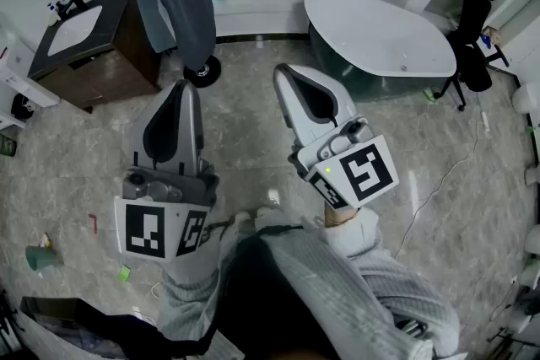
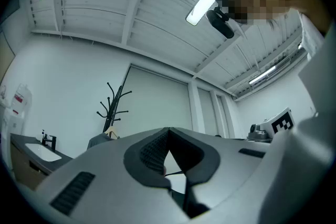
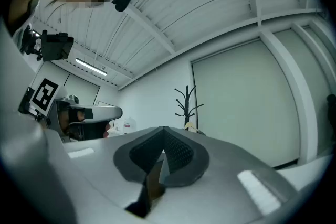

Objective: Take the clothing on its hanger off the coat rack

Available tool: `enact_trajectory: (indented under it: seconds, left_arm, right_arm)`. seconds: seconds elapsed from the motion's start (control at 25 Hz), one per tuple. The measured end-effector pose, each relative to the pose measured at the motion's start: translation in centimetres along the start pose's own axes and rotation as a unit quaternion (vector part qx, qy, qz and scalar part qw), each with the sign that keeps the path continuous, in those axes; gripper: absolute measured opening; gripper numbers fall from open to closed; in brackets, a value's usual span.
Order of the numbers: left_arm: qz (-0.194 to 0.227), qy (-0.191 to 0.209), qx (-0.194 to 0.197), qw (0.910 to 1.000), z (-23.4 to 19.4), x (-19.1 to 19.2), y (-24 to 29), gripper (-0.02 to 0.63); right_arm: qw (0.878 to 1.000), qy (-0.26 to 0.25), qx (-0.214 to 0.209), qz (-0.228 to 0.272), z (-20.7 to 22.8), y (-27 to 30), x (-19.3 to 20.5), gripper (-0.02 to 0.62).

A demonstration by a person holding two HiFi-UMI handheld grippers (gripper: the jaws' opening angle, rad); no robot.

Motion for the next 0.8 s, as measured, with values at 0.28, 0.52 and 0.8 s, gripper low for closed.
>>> enact_trajectory:
  seconds: [0.28, 0.52, 0.8]
  left_arm:
    - [-0.007, 0.000, 0.003, 1.0000, 0.8, 1.7, 1.3, 0.003]
    - [-0.010, -0.002, 0.000, 0.9999, 1.7, 3.3, 2.5, 0.003]
    - [-0.025, -0.008, -0.005, 0.9996, 0.6, 5.6, 6.3, 0.003]
  right_arm:
    - [1.000, 0.000, 0.006, 0.002, 1.2, -0.6, 1.0, 0.000]
    - [1.000, 0.011, 0.017, 0.011, 3.3, -1.8, 1.7, 0.000]
    - [1.000, 0.021, 0.013, 0.004, 5.7, -0.6, 4.1, 0.002]
Point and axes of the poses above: the fingertips, and each gripper's own axes: y forward along the fingers, z to its right, x out of its underside, the point moved 1 cm from there along -y, backward along the fingers, and after that the axes turned 13 degrees about -y, right-handed, at the moved point
